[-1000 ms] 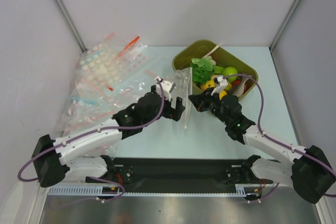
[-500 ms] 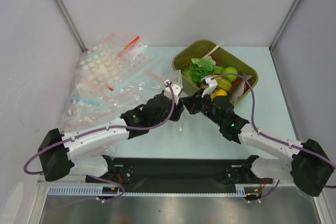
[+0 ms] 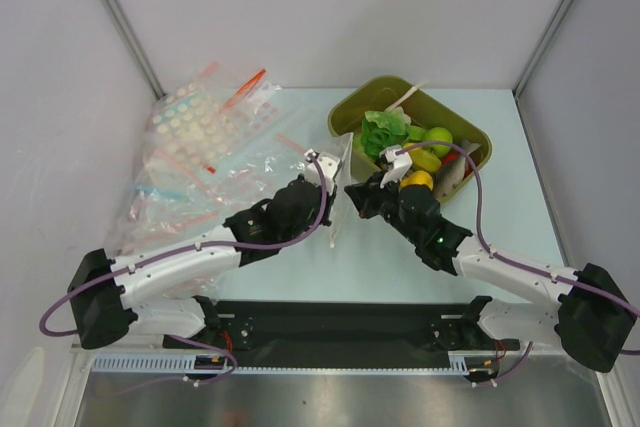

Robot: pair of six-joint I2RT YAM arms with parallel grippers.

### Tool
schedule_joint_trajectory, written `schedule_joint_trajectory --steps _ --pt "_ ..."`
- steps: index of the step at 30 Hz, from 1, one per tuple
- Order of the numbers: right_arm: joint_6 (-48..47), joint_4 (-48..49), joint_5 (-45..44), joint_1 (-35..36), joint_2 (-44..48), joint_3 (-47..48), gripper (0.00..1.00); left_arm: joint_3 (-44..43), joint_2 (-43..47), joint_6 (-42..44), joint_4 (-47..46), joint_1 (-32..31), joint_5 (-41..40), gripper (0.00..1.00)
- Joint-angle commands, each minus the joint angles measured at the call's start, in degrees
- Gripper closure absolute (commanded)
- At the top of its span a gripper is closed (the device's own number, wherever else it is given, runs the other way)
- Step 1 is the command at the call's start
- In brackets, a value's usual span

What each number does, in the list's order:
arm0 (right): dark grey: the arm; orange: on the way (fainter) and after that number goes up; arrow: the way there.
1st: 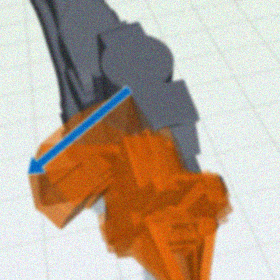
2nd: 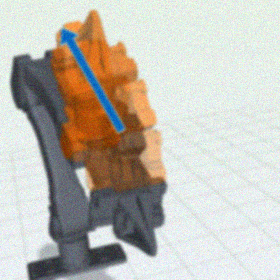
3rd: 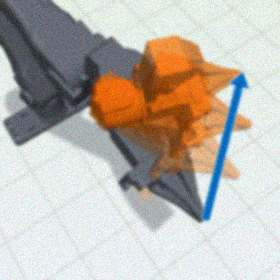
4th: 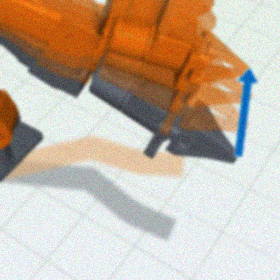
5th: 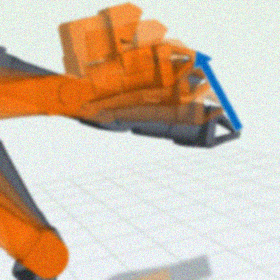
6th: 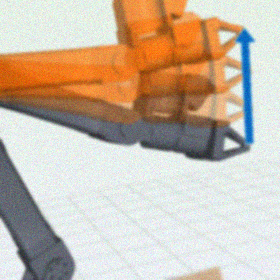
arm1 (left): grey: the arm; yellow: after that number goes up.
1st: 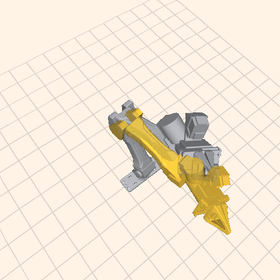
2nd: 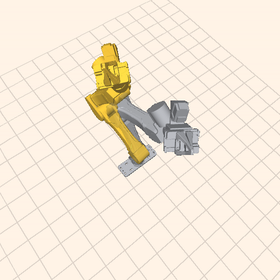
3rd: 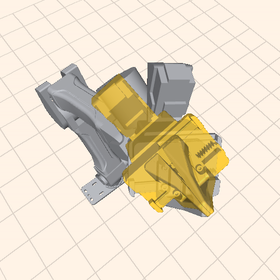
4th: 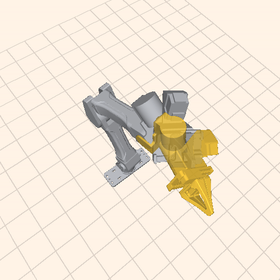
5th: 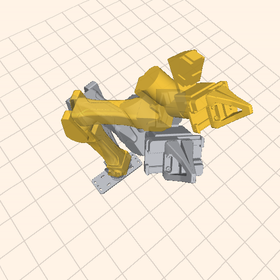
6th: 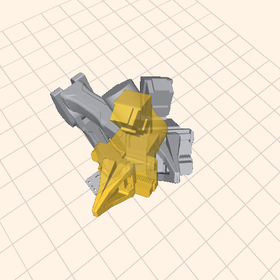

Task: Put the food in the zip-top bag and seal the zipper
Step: Open the zipper of the food storage bag at the center of the board.

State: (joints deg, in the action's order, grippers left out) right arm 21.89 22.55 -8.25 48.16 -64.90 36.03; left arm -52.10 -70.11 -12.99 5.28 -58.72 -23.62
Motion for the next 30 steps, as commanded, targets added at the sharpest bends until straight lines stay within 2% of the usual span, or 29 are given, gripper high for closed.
schedule_joint_trajectory --steps 1,3,8,14,15,16,24,30 --pt "-1.3 -0.9 -4.1 0.4 1.1 2.6 1.0 -0.4 2.4 0.0 -0.4 -0.2 -3.4 1.0" --pt "-1.1 -2.4 -7.8 0.4 1.1 2.8 1.0 -0.2 3.1 -0.2 0.3 -0.2 -4.8 1.0" --pt "0.1 -5.2 -16.6 0.0 1.3 3.1 0.97 -1.4 4.6 -1.1 5.6 -0.2 -16.2 1.0" --pt "2.8 -7.3 -12.7 -3.1 -0.7 3.8 0.8 -2.0 6.3 0.3 8.1 -2.4 -27.0 1.0" --pt "3.1 -8.0 -12.1 -3.7 -1.0 4.0 0.72 -2.3 5.9 0.6 8.3 -2.9 -29.9 1.0" --pt "3.1 -8.5 -11.2 -4.0 -1.3 4.7 0.69 -2.7 5.4 0.6 8.9 -3.2 -30.9 1.0" --pt "0.6 -8.7 -6.5 -4.3 1.1 4.8 0.34 -4.6 0.9 -2.2 10.9 -3.2 -32.9 1.0" --pt "0.5 -7.1 -7.9 -4.4 5.7 2.3 0.18 -3.5 1.5 -3.2 9.9 -1.0 -27.4 1.0"
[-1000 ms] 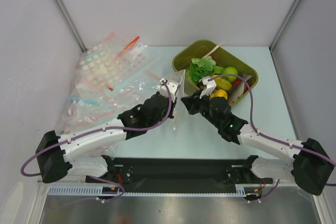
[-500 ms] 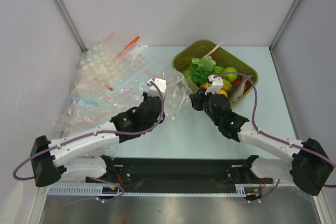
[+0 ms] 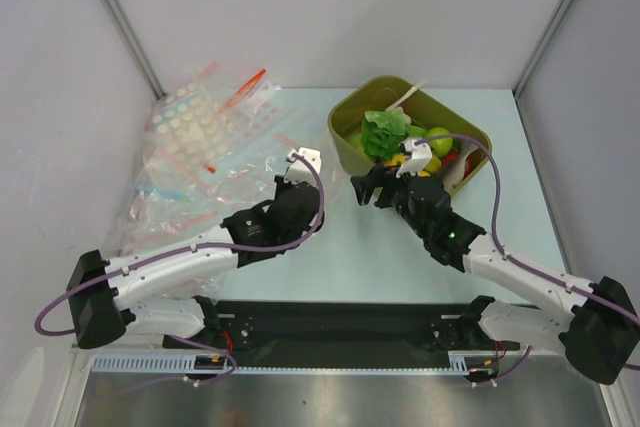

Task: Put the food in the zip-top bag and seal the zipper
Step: Pick up the fake vegetable from the bin.

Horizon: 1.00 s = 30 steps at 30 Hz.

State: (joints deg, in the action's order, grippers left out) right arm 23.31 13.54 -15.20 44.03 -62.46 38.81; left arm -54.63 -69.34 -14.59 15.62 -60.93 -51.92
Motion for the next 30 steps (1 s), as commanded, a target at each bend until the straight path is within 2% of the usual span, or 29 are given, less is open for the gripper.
schedule_joint_trajectory --steps 1,9,12,15,21,22,24,30 --pt "-0.8 2.1 -2.4 -0.3 5.0 -0.9 0.17 -1.0 0.8 -1.6 -0.3 1.2 0.7 1.0" --pt "2.0 0.5 -10.2 -4.1 10.0 -3.4 0.02 0.1 3.9 -0.4 -1.3 1.1 -1.7 1.0" --pt "3.9 -1.9 -9.2 -8.6 8.8 -2.2 0.0 0.2 5.5 0.5 -0.8 0.6 -5.7 1.0" --pt "6.4 -3.6 -4.0 -13.9 6.8 -0.9 0.0 0.0 5.6 2.6 -0.7 -0.3 -11.2 1.0" --pt "8.0 -2.9 -2.4 -17.0 1.0 1.4 0.0 -4.2 -1.8 5.0 1.8 -3.1 -20.0 1.0" --pt "7.7 -3.1 -2.4 -17.1 0.0 2.1 0.0 -5.1 -4.5 4.1 5.0 -3.3 -21.0 1.0" --pt "7.0 -3.5 -3.2 -17.1 -2.4 4.2 0.0 -8.3 -6.8 -0.4 8.6 -3.3 -19.5 1.0" --pt "2.6 -9.2 -3.5 -17.5 -13.5 13.4 0.0 -6.6 -7.5 3.0 3.0 -2.6 -6.5 1.0"
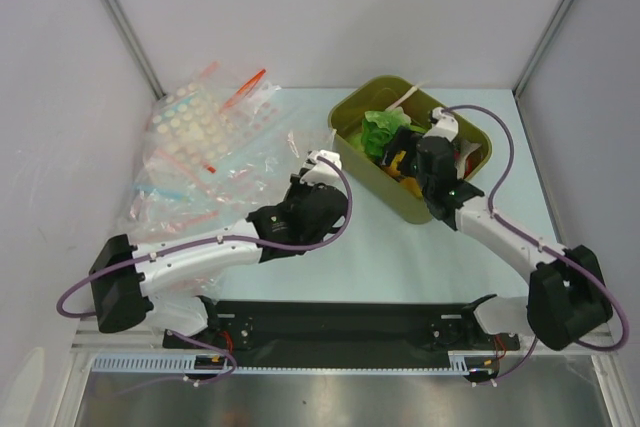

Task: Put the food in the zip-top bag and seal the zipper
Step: Pick up the fake vegetable from the bin.

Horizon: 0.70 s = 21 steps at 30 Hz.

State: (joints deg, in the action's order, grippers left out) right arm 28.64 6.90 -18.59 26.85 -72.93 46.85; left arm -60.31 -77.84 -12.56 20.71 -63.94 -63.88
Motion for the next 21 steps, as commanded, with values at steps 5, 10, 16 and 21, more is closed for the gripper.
schedule_joint_trajectory --steps 5,10,16,21 --pt "-5.1 -5.9 1.4 -1.0 -14.2 14.8 0.0 -0.7 -0.8 -0.3 -3.7 1.5 14.4 1.0" --pt "-7.4 -15.0 -1.1 -1.6 -25.7 26.0 0.0 -1.8 -3.9 -1.7 -4.2 3.4 24.6 1.0" --pt "-5.4 -14.1 0.4 -3.5 -29.9 26.7 0.46 -0.6 -2.8 -3.2 -5.9 6.2 31.5 1.0" --pt "-3.8 -7.5 0.6 -3.7 -22.2 18.7 1.0 2.1 -0.3 -3.9 -7.7 8.4 33.2 1.0"
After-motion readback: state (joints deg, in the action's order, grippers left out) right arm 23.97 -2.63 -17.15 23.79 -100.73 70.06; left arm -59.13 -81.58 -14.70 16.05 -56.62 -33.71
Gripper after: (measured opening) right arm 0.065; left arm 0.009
